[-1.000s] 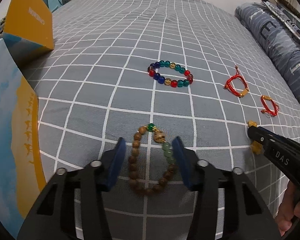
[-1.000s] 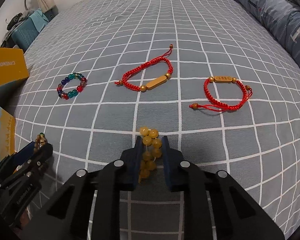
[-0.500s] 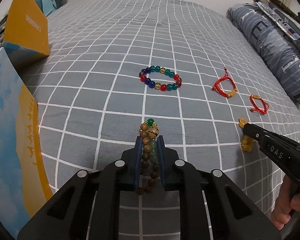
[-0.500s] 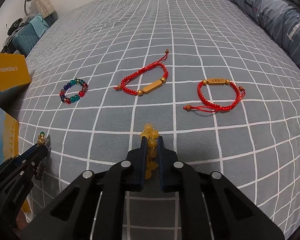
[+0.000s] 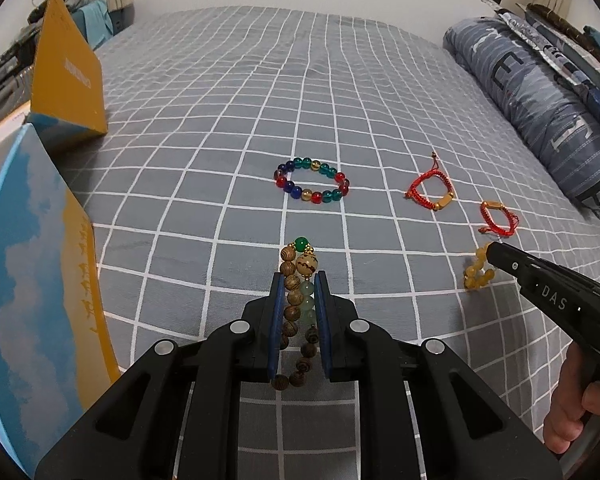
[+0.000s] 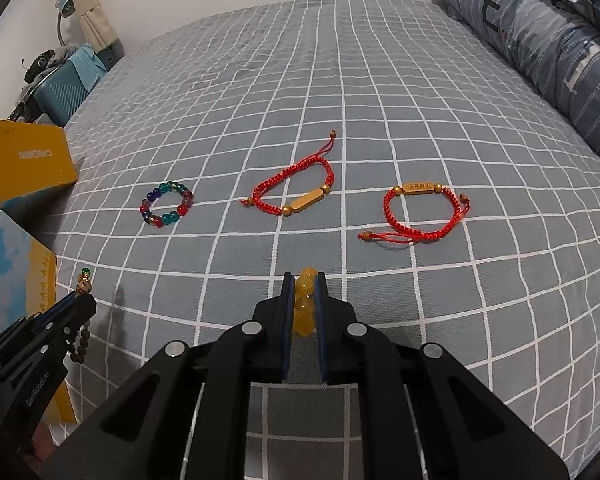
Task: Organize jewelry
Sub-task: 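Lift both bracelets and carry them over the white box with both tools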
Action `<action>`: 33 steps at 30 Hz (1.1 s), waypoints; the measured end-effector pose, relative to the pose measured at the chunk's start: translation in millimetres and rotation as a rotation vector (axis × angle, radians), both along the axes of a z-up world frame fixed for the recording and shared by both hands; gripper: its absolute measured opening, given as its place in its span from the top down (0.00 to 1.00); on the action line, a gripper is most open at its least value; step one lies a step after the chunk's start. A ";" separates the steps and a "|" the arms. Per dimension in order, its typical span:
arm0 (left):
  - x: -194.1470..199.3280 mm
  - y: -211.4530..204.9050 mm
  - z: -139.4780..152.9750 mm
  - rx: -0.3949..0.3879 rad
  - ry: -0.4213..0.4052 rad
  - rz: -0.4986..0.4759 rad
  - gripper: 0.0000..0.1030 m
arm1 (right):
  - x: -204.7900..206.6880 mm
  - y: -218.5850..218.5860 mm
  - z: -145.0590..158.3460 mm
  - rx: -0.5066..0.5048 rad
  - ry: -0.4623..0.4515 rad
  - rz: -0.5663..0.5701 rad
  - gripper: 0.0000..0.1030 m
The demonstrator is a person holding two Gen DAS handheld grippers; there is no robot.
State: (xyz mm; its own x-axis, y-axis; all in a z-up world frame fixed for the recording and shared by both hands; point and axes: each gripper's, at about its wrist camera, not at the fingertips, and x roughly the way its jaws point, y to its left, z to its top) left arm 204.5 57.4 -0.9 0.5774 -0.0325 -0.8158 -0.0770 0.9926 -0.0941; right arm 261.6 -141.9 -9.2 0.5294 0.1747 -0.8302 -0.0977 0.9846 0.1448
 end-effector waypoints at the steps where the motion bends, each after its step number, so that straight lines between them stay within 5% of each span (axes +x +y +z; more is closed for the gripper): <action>1: -0.9 0.1 1.1 0.000 -0.001 -0.001 0.86 | -0.1 1.1 0.8 0.000 -0.002 0.001 0.91; 33: -42.0 5.3 52.6 0.033 -0.091 0.001 0.86 | -39.9 16.2 57.6 -0.056 -0.141 0.022 0.91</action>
